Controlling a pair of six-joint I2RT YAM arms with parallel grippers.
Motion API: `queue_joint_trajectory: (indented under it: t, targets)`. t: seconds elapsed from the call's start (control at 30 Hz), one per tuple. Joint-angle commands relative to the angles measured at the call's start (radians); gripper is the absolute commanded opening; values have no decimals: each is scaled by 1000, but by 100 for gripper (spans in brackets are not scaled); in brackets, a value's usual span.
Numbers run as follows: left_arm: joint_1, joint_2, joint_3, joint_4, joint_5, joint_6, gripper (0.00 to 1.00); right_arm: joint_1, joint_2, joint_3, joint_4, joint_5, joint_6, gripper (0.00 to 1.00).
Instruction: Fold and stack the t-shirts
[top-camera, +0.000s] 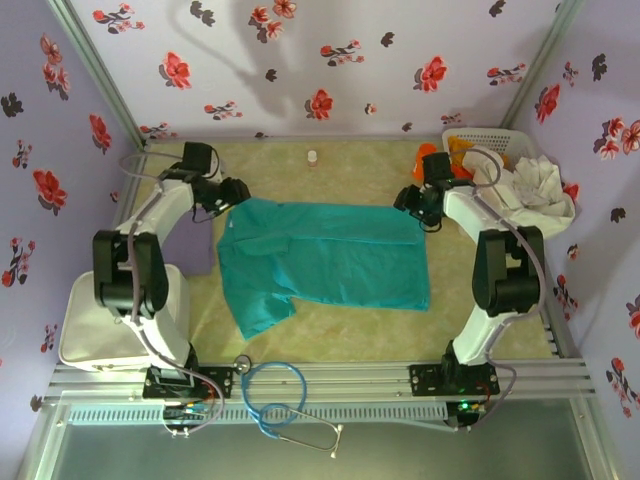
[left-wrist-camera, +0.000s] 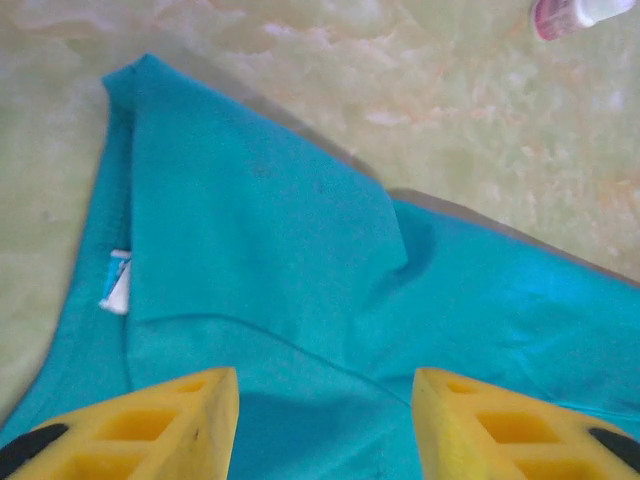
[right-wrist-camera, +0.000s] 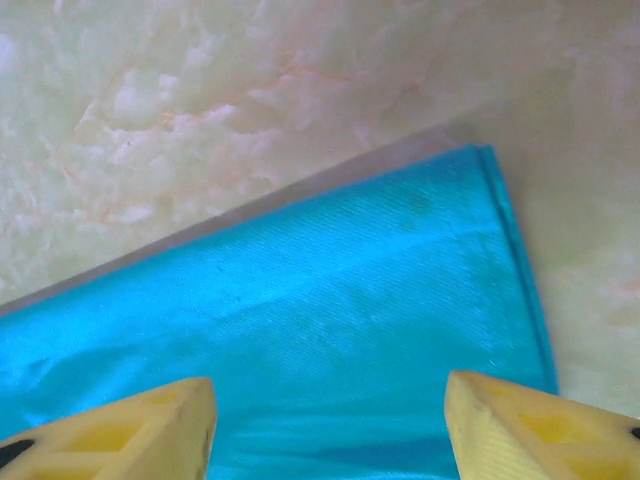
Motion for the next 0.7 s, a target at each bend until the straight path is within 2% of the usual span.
queue_joint_trajectory:
  t: [0.0, 0.3, 0.67]
  targets:
    - [-12, 107, 60, 31, 63, 6, 47, 5, 77, 31, -12, 25, 40, 61]
    - [20, 316, 151, 59, 63, -27, 42, -8, 172, 33, 16, 30, 70, 56]
    - [66, 350, 154, 120, 68, -106, 40, -55, 271, 164, -59, 68, 44, 53]
